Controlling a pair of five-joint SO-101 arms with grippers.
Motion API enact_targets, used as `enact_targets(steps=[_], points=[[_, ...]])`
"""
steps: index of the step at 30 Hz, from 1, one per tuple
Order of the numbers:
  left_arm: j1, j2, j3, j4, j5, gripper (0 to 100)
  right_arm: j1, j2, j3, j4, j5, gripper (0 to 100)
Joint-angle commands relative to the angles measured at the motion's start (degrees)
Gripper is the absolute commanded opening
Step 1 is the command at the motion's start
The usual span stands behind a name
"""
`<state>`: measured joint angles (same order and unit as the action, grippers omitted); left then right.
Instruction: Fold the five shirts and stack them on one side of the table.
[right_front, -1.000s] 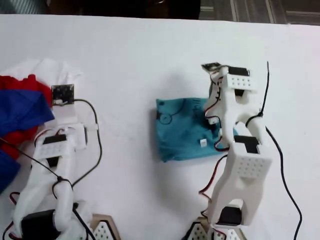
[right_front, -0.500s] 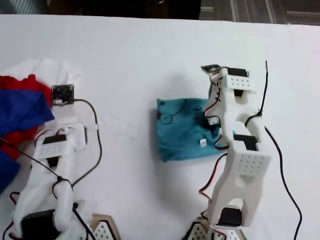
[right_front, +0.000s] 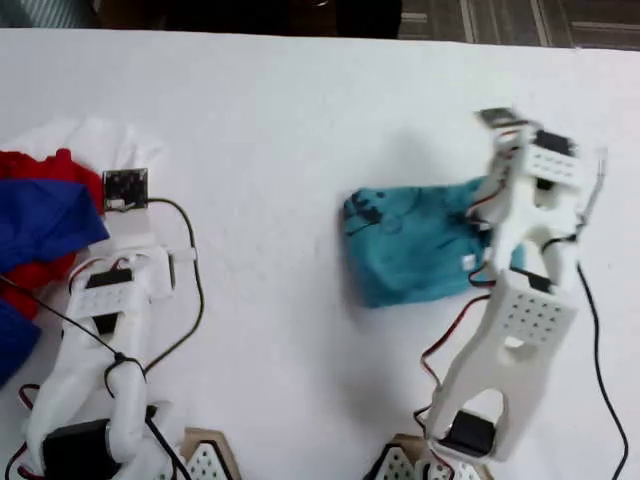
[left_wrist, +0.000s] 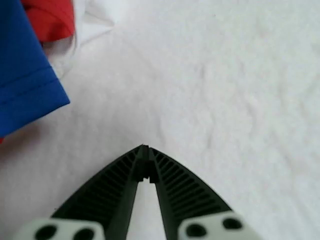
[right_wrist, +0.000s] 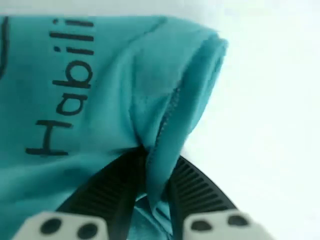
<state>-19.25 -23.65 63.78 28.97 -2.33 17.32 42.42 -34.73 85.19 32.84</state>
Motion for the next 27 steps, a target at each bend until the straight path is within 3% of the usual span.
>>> enact_targets(steps=[1, 7, 15, 22, 27], points=[[0.35, 0.09, -0.84, -1.05, 0.18, 3, 3.30, -0.84, -6.86, -1.98, 1.67, 2.0], [0.35, 0.09, -0.84, -1.05, 0.18, 3, 4.44, -0.75, -6.42, -1.89, 1.76, 2.0], [0.35, 0.09, -0.84, -1.05, 0.18, 3, -0.75, -1.19, -2.37, 1.27, 1.67, 2.1], [0.35, 0.09, -0.84, -0.97, 0.35, 3, -3.56, -4.26, -3.43, 10.59, 1.23, 2.5], [3.34, -0.44, -1.71, 0.79, -0.53, 3, -6.73, -8.22, -1.41, 11.38, 1.14, 2.4]])
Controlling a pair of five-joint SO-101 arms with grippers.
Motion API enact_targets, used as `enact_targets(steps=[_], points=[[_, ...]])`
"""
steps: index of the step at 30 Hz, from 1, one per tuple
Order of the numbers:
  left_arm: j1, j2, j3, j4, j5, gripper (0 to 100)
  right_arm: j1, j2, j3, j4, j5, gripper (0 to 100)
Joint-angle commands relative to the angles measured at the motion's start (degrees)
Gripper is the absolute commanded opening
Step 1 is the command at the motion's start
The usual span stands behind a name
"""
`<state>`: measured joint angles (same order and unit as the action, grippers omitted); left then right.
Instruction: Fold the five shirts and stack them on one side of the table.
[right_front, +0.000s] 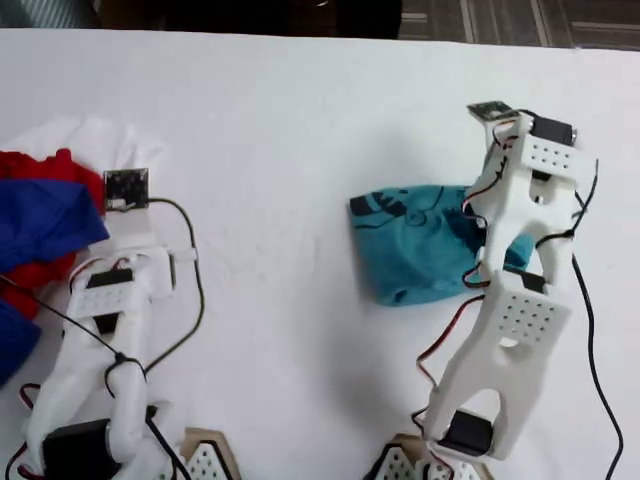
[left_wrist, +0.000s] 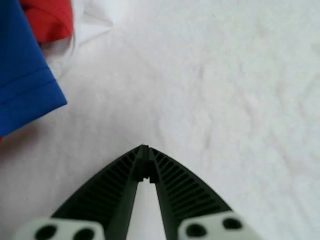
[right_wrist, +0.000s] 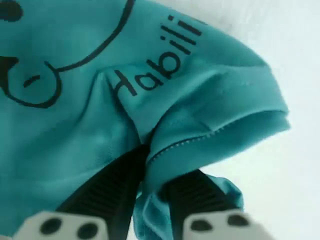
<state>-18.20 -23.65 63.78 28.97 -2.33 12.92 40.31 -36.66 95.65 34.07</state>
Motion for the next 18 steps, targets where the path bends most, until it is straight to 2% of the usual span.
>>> enact_targets(steps=[1, 4, 8, 11, 13, 18], points=[[3.25, -0.53, -2.95, 2.11, -2.20, 3, -3.30, -7.08, 2.11, 0.75, -0.09, 2.3], [7.56, -0.44, -10.59, 10.64, -6.07, 3, -5.32, -10.42, 7.65, -0.92, -0.18, 2.4], [12.22, 0.62, -25.27, 20.22, -2.46, 7, -4.70, -18.07, 16.18, -5.05, -2.11, 3.6], [16.18, 4.40, -34.42, 23.03, 1.58, 16, -4.70, -25.19, 24.97, -7.69, -2.20, 12.5], [19.34, 8.79, -39.34, 23.91, 3.43, 19, -4.35, -30.20, 30.77, -10.68, -2.11, 18.2], [27.25, 21.19, -48.40, 24.53, 4.31, 19, 1.80, -42.68, 41.41, -17.01, -2.02, 18.4]])
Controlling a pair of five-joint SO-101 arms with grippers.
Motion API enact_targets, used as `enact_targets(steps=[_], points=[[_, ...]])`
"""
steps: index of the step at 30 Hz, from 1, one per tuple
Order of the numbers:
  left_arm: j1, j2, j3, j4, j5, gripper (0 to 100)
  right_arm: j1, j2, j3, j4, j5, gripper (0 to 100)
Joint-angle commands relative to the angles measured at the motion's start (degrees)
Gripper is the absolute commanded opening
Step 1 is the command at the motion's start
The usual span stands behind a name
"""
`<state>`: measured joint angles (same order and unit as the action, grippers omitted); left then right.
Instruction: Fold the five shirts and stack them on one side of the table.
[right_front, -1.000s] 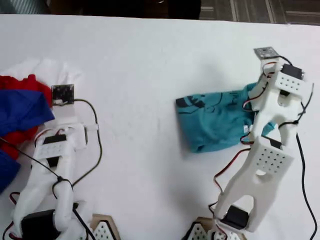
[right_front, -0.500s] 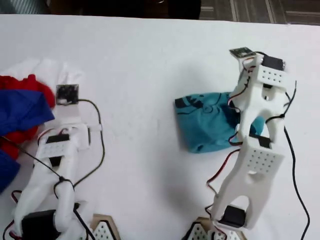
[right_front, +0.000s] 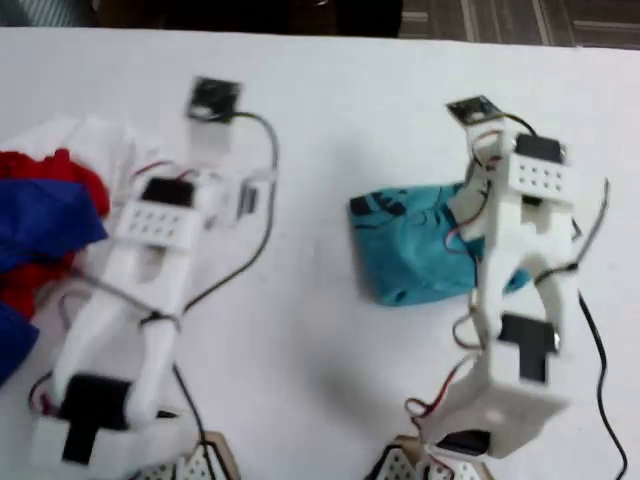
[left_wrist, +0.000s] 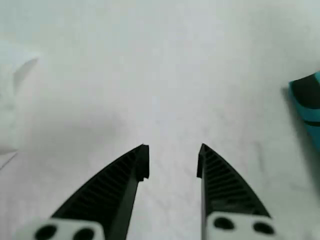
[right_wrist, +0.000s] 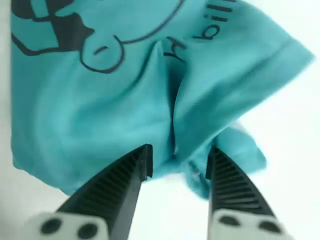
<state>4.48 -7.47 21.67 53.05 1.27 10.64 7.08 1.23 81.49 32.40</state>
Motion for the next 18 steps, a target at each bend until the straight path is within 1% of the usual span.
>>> enact_targets(steps=[1, 3, 4, 6, 8, 10, 13, 18], points=[[6.24, 7.30, -7.87, 0.53, 0.70, 19, 6.02, -11.74, 4.75, -3.30, -0.35, 18.4], [9.58, 11.08, -10.59, 0.53, 1.05, 19, 10.51, -15.96, 6.15, -3.56, -0.26, 18.6], [11.08, 12.75, -11.91, 0.53, 2.37, 19, 12.88, -17.80, 6.68, -3.56, 0.09, 18.6], [13.63, 15.74, -14.46, 0.53, 6.86, 19, 17.63, -20.79, 7.82, -3.30, 1.85, 18.5], [16.09, 18.20, -16.92, 0.53, 11.52, 22, 21.93, -22.99, 9.85, -3.30, 3.34, 18.5], [18.46, 20.40, -19.56, 0.53, 14.33, 25, 25.36, -24.13, 12.57, -3.30, 5.19, 18.4], [21.80, 23.65, -23.60, 0.53, 14.86, 25, 29.41, -25.10, 16.26, -3.56, 7.82, 18.4], [25.49, 32.00, -30.90, 0.53, 14.95, 25, 34.15, -25.89, 18.73, -3.56, 8.53, 18.4]])
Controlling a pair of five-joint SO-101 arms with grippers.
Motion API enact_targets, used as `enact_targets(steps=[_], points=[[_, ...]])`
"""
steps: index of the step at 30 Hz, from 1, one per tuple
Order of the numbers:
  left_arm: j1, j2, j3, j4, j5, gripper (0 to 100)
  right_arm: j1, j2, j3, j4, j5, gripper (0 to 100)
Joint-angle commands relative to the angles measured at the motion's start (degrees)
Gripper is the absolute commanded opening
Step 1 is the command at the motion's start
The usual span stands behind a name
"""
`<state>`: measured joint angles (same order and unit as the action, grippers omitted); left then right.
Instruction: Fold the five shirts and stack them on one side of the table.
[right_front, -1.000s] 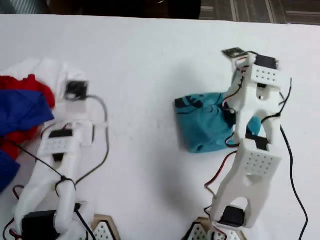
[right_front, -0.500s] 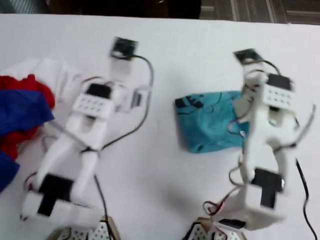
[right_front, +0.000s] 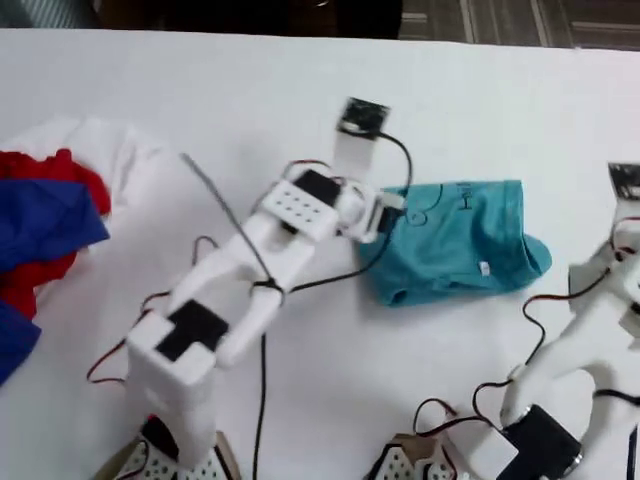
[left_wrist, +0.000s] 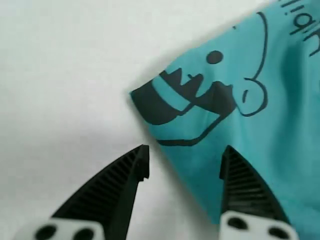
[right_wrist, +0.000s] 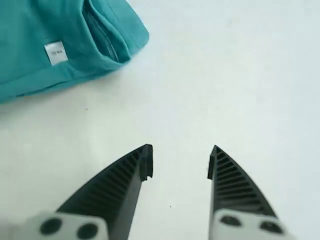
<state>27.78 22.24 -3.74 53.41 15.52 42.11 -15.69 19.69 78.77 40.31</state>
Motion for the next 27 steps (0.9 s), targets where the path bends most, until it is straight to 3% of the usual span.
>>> enact_targets(steps=[1, 11, 16, 27], points=[[2.81, 4.04, -7.43, 0.18, 0.88, 25, 3.38, -3.12, 0.53, -0.84, 0.62, 18.4], [4.66, 17.67, -22.73, 7.82, 3.69, 23, 9.89, -3.12, 0.44, -0.84, 0.70, 18.4], [4.66, 21.19, -28.09, 13.54, 3.43, 3, 9.80, -3.12, 0.44, -0.84, 0.70, 18.4], [0.18, 17.05, -29.58, 23.47, -0.09, 3, 9.45, -3.12, 0.44, -0.75, 0.70, 18.4]])
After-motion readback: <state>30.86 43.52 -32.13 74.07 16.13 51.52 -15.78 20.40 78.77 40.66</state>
